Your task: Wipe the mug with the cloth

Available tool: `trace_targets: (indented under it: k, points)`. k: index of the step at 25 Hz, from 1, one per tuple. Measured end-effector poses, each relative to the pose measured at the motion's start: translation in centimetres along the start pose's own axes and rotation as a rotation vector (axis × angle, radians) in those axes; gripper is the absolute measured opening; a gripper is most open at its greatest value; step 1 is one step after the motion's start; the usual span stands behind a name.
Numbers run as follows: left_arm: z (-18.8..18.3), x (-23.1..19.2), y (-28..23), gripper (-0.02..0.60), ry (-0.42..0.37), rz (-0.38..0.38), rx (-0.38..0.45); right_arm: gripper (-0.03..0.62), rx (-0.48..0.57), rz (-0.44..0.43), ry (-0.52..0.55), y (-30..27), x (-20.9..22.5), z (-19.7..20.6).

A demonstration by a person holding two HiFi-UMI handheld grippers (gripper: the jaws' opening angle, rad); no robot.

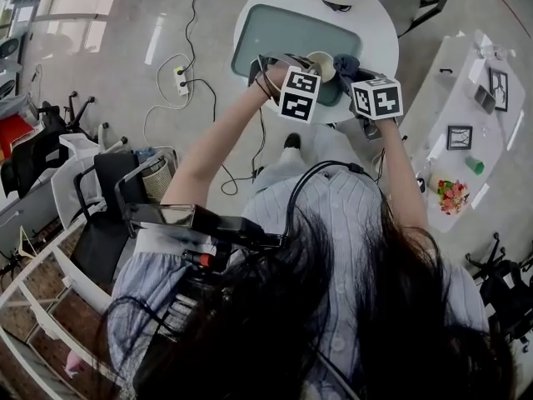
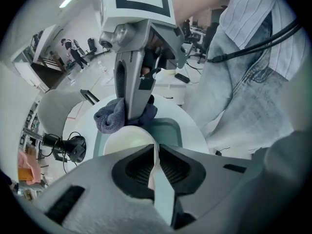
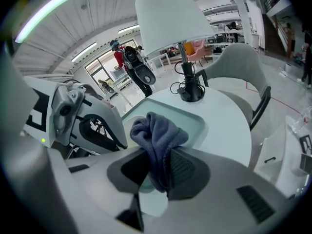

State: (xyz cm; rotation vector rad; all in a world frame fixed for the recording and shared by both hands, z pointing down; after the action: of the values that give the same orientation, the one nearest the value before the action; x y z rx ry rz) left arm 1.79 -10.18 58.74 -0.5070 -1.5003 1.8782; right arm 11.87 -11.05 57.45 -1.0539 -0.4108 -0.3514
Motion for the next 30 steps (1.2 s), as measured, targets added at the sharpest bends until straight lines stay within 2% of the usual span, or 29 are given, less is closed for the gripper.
trace_targets:
  k: [3, 9, 13, 18, 24, 27, 30]
  points:
    - [0.1, -0.3, 0.0, 0.043, 0.106, -0.063, 0.002, 0.098, 0.001, 0.003, -0.004, -0.1, 0.1, 0.0]
    - [-0.4, -1.1, 1.0, 0.046, 0.441, -0.141, 0.108, 0.098, 0.003, 0.006, -0.01, -0.3, 0.4, 0.1]
    - [-0.8, -1.5, 0.9, 0.053, 0.608, -0.224, 0.117, 0.098, -0.001, 0.009, -0.014, -0.4, 0.8, 0.1]
    - [-1.9, -2.7, 1.5, 0.052, 0.86, -0.327, 0.146, 0.098, -0.004, 0.003, -0.012, -0.3, 0.8, 0.2]
    - [-2.4, -3.2, 0.4, 0.052, 1.098, -0.36, 0.12, 0.098, -0.015, -0.011, 0.003, -0.2, 0.8, 0.3]
    - [-2.3, -3.2, -0.2, 0.052, 1.173, -0.384, 0.103, 0.098, -0.022, -0.025, 0.019, -0.2, 0.9, 0.2]
    - [-1.8, -3.0, -0.6, 0.052, 1.133, -0.405, 0.048, 0.098, -0.032, -0.038, 0.034, -0.3, 0.9, 0.1]
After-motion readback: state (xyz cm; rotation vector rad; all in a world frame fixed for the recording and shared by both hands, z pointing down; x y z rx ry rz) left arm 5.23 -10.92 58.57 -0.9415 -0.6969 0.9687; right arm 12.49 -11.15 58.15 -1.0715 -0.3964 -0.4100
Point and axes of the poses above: the fingertips, and each gripper's own axes: y backward along the fingers, x to its right, z out of its underside, the point moved 5 cm from there along y, backward along the fingers, and after that the axes turned 13 degrees about -y, right-handed, at the moved point
